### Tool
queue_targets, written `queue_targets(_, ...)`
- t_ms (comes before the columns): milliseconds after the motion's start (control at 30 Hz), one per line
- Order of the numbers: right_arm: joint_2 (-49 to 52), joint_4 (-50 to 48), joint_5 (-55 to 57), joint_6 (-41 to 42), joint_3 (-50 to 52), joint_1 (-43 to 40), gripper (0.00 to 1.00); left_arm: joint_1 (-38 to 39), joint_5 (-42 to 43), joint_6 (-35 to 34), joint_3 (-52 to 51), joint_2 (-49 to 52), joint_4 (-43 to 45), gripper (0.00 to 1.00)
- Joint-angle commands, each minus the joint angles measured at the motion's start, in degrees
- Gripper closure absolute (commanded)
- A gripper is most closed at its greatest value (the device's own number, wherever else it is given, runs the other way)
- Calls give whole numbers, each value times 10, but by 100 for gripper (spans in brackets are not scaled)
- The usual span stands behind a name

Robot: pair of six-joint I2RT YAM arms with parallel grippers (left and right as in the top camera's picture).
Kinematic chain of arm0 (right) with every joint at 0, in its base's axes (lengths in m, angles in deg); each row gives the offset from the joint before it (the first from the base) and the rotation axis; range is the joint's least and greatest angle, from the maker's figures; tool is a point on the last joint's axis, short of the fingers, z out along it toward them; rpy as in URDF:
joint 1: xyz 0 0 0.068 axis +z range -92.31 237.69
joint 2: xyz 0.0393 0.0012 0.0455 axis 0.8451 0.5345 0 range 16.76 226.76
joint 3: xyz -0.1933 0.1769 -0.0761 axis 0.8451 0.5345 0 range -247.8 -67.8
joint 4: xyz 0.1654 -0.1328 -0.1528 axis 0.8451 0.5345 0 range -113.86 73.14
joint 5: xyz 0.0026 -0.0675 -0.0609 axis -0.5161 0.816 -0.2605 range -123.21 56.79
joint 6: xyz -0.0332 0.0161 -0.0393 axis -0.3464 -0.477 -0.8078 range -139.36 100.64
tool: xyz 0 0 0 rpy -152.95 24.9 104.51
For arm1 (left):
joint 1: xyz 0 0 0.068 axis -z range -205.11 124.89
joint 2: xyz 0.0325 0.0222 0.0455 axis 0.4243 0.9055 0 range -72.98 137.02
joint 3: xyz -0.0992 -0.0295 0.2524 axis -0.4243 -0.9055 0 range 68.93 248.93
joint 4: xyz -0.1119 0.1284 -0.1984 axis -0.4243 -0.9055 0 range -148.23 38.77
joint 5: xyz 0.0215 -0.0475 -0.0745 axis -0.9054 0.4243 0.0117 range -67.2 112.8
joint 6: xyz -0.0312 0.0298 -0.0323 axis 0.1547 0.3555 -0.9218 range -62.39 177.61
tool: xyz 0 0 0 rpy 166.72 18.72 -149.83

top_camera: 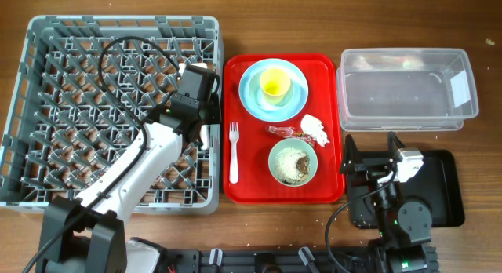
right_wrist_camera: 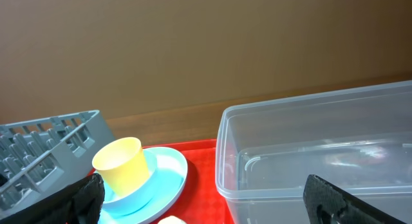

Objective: Sort waste into correct bins and load items into the dishwasher rack

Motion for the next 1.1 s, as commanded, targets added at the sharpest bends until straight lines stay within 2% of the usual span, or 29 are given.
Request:
queue_targets(0, -3, -2, -6, -6, 1, -2, 0, 2, 18, 6, -1, -52, 2, 67)
queue_targets(167, -3, -2, -5, -6, 1, -2, 0, 37, 44, -61, -1, -195, -50, 73)
queue_targets(233, -3, -3, -6, -6, 1, -2, 0, 73, 65, -102, -1, -203, -94, 76)
queue_targets(300, -3, -2, -6, -6, 1, -2, 0, 130, 65, -150, -1, -174, -138, 92)
queue_targets(333, -3, -3, -5, -6, 1, -2, 0, 162, 57, -172, -1, -155, -145, 96)
queue_targets(433, -3, -3, -5, -6, 1, -2, 0, 263, -86, -340, -1, -57, -143, 96)
queue_targets(467, -3, -2, -6, -6, 1, -2, 0, 278, -113, -368, -1, -27, -142, 96)
queue_targets(533, -3, -3, -5, -6, 1, -2, 0, 298, -165, -403, -1, 44, -135, 87)
queue_targets(600, -3, -2, -6, -6, 1, -2, 0, 299, -185, -403, -1, 121, -115, 82)
queue_targets(700, -3, -3, -6, -6, 1, -2, 0, 298, -185, -398, -1, 152, -108, 81)
queue_targets(833, -3, -3, -5, -6, 1, -2, 0, 296, -187, -391, -1, 152, -94, 79)
queue_targets(933, -3, -3, -6, -6, 1, -2, 0, 300, -154, -351, -1, 145, -73, 86)
queue_targets(1067, -3, -2, -5, -6, 1, -2, 0, 303, -198, -351, -1, 83, -97, 86)
